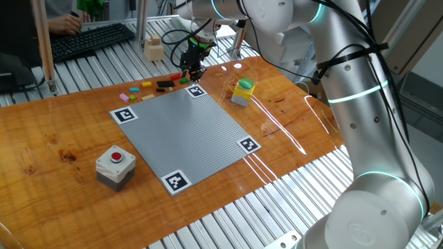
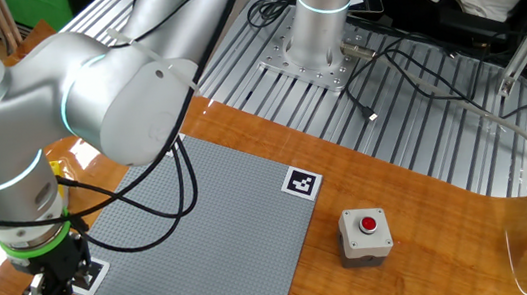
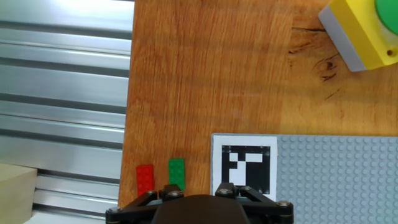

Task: Build with small Lego blocks

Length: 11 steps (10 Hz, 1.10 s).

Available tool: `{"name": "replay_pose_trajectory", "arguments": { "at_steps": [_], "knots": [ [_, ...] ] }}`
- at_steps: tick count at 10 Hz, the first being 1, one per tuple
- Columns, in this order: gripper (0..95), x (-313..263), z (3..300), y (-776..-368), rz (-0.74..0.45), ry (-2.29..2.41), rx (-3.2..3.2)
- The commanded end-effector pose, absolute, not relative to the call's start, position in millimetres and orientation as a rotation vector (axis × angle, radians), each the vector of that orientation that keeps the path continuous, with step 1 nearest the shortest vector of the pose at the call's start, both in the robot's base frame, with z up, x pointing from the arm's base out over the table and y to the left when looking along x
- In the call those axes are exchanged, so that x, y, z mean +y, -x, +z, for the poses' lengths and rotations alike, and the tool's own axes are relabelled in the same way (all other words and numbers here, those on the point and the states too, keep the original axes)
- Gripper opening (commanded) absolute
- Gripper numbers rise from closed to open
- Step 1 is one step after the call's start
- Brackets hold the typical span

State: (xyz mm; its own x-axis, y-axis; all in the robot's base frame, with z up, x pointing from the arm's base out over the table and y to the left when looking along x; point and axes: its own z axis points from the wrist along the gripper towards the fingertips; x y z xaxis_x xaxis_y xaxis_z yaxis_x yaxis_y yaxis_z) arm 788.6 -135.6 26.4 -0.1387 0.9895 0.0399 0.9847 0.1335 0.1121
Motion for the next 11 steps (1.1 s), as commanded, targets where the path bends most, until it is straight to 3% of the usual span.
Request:
{"name": "replay_pose_trajectory", "arguments": {
  "at_steps": [1,11],
  "knots": [
    [38.0,-144,2,-787,0.189,-2.058,2.252],
    [38.0,-152,18,-785,0.197,-2.057,2.287]
  ]
}}
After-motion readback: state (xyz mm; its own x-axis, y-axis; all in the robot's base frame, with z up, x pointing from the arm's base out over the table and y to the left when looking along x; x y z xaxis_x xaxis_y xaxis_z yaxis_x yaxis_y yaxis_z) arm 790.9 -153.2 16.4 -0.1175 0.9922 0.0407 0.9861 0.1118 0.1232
